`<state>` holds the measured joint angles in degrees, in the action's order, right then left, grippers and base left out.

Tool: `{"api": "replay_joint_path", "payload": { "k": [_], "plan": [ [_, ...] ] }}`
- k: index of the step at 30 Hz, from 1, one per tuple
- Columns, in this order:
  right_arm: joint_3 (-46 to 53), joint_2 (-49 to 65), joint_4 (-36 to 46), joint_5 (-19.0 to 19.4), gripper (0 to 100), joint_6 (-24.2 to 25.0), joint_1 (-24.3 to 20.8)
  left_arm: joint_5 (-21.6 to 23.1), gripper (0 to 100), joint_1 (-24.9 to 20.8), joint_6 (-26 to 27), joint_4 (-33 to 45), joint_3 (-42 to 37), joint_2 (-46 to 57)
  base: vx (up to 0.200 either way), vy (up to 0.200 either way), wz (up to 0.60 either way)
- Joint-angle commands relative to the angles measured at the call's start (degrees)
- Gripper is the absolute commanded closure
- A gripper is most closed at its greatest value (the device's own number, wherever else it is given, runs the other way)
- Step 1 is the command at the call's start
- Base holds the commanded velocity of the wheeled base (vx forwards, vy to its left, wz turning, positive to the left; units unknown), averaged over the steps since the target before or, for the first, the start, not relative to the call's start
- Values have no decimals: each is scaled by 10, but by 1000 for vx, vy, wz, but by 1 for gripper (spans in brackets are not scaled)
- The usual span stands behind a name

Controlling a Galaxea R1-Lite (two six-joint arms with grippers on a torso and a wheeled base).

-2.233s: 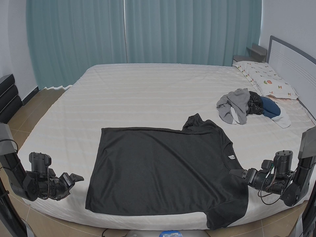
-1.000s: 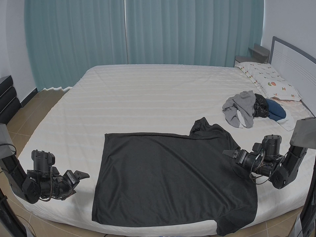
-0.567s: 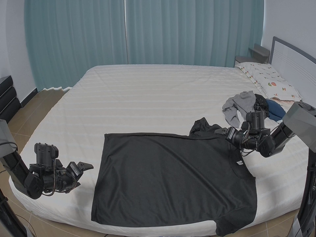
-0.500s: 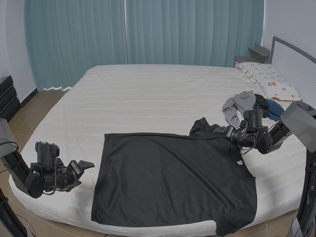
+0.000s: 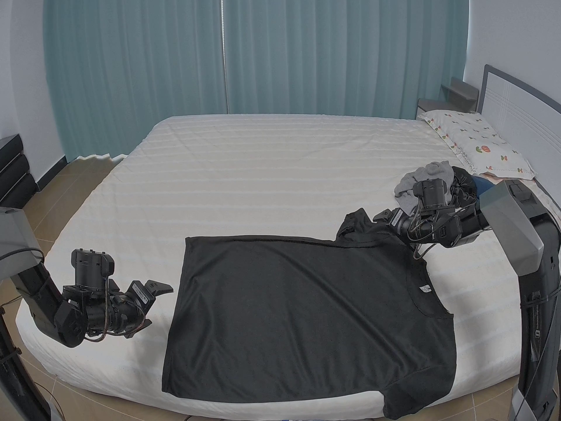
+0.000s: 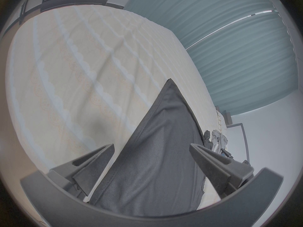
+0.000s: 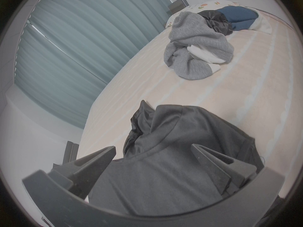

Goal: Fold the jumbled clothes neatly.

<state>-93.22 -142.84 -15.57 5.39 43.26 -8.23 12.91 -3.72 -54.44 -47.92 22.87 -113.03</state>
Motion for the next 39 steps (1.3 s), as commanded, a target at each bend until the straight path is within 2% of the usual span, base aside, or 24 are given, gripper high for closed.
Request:
{"api": "replay_joint_path", "payload": {
  "k": [1, 9, 16, 21, 22, 27, 33, 39],
  "plan": [
    [-39, -17, 12, -3, 0, -19, 1, 0, 0, 1, -1, -1, 2, -11, 0, 0, 0],
    [-42, -36, 3, -6, 0, -130, 10, 0, 0, -2, -15, -1, 16, -32, 0, 0, 0],
    [-57, -68, -27, -6, 0, -180, 11, 0, 0, -1, -23, -1, 18, -33, 0, 0, 0],
    [-104, -99, -21, -8, 0, -188, 10, 0, 0, -1, -23, -1, 18, -37, 0, 0, 0],
    [-112, -105, -21, -8, 100, -193, 10, 0, 0, -1, -24, -1, 18, -38, 0, 0, 0],
    [-148, -126, -21, -27, 100, -208, 11, 0, 0, -1, -23, -1, 18, -38, 0, 0, 0],
    [-181, -140, -25, -28, 100, -205, 23, 0, 0, -1, -24, -1, 18, -38, 0, 0, 0],
    [-214, -148, -43, -33, 100, -173, 33, -1, 0, -1, -24, -1, 30, -38, 0, 0, 0]
  ]
}}
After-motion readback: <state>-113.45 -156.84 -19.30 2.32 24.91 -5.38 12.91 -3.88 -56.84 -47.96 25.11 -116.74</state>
